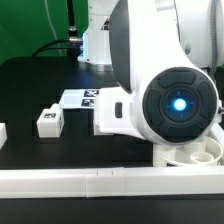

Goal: Assemble stool

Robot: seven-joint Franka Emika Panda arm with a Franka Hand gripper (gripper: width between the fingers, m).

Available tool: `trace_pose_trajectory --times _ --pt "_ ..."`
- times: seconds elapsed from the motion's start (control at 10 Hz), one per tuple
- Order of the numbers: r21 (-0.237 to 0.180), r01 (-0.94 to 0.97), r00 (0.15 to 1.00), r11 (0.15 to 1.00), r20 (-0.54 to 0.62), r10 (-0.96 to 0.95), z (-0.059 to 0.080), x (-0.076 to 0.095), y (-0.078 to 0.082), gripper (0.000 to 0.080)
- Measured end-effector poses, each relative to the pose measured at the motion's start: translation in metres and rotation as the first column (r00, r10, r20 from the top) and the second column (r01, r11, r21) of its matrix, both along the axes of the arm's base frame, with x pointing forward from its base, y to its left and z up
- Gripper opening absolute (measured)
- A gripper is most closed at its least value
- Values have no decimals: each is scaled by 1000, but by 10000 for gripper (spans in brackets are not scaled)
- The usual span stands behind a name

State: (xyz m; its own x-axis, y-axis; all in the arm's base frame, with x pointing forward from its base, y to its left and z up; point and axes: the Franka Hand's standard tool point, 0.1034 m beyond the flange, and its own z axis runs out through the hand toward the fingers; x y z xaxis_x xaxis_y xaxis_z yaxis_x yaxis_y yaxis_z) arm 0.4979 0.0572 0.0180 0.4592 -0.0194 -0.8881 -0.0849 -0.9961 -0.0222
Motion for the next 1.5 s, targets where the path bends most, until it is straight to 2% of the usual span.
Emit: trace_pose_trajectory --times 0.1,0.2,0.3,0.7,0.8,0.9,1.0,1.5 --pt "9 -5 1000 1000 20 5 -3 3 2 526" --pt "9 -6 999 1000 33 6 -7 3 3 381" --pt "8 -8 999 1000 35 8 -7 2 4 335" --pt "11 -14 999 1000 37 13 -2 4 8 335" --pt "17 -14 1000 1000 23 13 14 6 10 335" --pt "24 2 1000 1000 20 -3 37 10 12 335" --pt "30 16 999 999 39 -17 49 16 11 335" --pt "40 13 997 999 74 -16 49 22 12 337"
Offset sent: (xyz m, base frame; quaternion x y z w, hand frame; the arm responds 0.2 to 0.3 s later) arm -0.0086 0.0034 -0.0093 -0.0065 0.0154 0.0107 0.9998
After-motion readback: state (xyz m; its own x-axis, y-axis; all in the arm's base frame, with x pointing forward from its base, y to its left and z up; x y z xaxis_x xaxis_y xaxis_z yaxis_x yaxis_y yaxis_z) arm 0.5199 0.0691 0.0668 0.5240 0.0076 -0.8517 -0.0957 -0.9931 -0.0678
